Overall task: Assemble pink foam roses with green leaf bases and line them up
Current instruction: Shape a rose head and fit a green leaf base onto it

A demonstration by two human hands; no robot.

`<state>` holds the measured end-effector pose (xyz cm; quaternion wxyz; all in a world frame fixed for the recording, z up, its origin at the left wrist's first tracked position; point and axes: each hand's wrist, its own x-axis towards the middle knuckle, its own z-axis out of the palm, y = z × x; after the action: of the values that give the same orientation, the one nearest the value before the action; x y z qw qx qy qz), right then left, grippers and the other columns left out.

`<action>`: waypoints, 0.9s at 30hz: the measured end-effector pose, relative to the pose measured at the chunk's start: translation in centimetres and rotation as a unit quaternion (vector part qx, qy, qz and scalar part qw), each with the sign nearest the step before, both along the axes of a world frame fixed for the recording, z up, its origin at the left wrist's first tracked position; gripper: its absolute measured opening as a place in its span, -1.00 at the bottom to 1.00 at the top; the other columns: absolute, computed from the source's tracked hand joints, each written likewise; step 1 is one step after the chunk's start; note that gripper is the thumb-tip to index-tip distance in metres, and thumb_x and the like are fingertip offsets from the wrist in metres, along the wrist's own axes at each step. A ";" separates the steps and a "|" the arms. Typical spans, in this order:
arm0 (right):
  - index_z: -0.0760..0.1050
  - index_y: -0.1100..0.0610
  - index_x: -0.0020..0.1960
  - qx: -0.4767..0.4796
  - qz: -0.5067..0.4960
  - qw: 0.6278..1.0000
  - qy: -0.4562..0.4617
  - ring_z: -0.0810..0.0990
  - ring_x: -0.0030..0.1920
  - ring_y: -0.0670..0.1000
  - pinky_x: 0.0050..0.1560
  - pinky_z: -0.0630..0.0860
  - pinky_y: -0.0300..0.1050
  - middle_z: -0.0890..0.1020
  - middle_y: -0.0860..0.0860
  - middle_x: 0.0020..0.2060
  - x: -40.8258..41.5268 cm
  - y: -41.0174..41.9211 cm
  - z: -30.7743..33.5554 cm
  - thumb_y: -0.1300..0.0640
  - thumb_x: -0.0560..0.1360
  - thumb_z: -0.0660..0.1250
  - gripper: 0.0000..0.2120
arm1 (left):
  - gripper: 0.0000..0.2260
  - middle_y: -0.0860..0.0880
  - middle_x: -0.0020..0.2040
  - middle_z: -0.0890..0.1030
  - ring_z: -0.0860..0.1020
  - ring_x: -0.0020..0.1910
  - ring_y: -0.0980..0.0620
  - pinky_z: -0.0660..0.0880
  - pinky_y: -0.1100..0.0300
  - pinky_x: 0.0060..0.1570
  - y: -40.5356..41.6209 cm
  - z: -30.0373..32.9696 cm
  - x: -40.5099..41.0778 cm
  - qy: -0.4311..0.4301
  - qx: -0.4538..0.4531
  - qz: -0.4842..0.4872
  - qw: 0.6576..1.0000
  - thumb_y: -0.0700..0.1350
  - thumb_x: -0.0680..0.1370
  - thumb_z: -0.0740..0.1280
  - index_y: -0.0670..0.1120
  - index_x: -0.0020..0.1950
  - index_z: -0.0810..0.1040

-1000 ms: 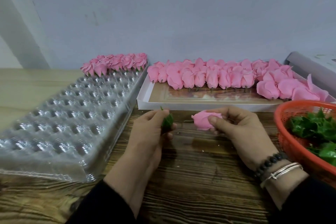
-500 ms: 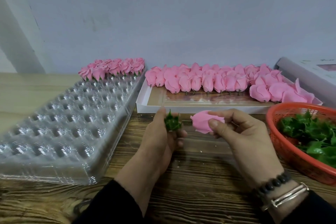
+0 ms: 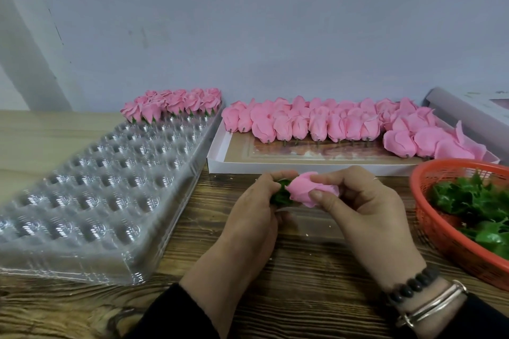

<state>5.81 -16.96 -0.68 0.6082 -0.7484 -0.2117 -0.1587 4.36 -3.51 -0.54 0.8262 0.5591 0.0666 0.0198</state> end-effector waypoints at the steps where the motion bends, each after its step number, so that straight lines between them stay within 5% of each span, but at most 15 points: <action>1: 0.59 -0.19 -0.26 -0.014 -0.007 1.000 -0.013 0.58 -0.18 -0.10 -0.09 0.50 -0.26 0.62 -0.01 -0.21 0.1 0.0 -0.1 0.28 0.33 0.46 -0.66 | -0.70 -0.19 -0.05 0.61 0.51 -0.21 0.01 0.47 0.26 -0.41 -0.2 -0.1 0.1 -0.003 0.002 0.003 1.000 -0.23 0.58 0.04 -0.19 0.03 0.57; 4: 0.55 -0.19 -0.19 -0.055 -0.019 0.997 -0.050 0.51 -0.23 -0.19 -0.19 0.39 -0.47 0.53 -0.07 -0.28 0.2 0.1 0.0 0.27 0.33 0.47 -0.66 | -0.71 -0.16 -0.08 0.64 0.54 -0.17 -0.02 0.50 0.18 -0.26 -0.4 -0.4 0.3 -0.007 -0.015 0.015 1.000 -0.19 0.58 0.05 -0.17 0.01 0.57; 13: 0.64 0.11 -0.10 -0.138 -0.031 0.979 -0.144 0.46 -0.21 -0.17 -0.15 0.39 -0.46 0.45 -0.12 -0.27 0.1 0.0 0.0 0.33 0.33 0.48 -0.80 | -0.72 -0.28 0.13 0.58 0.60 0.04 -0.15 0.58 0.07 0.00 -0.1 -0.1 0.2 0.002 -0.090 0.043 0.995 -0.11 0.56 0.14 -0.19 0.10 0.56; 19: 0.63 0.18 -0.09 -0.148 -0.043 0.970 -0.186 0.45 -0.21 -0.19 -0.13 0.41 -0.43 0.47 -0.05 -0.27 -0.3 0.1 0.2 0.26 0.33 0.42 -0.84 | -0.61 -0.29 0.16 0.56 0.59 0.09 -0.16 0.60 0.07 -0.03 -0.3 0.1 0.0 -0.014 -0.099 0.026 0.995 -0.02 0.36 0.26 -0.18 0.10 0.57; 27: 0.63 0.14 -0.10 -0.124 -0.032 0.979 -0.157 0.47 -0.21 -0.16 -0.16 0.41 -0.44 0.49 -0.07 -0.27 0.0 0.1 -0.1 0.36 0.32 0.48 -0.80 | -0.69 -0.28 0.13 0.56 0.59 0.07 -0.18 0.59 0.08 -0.04 -0.2 0.0 0.1 -0.016 -0.098 0.034 0.994 -0.10 0.57 0.10 -0.20 0.11 0.57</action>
<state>5.84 -16.90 -0.73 0.4645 -0.7900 -0.2989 -0.2659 4.46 -3.72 -0.53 0.8769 0.4724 0.0740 0.0499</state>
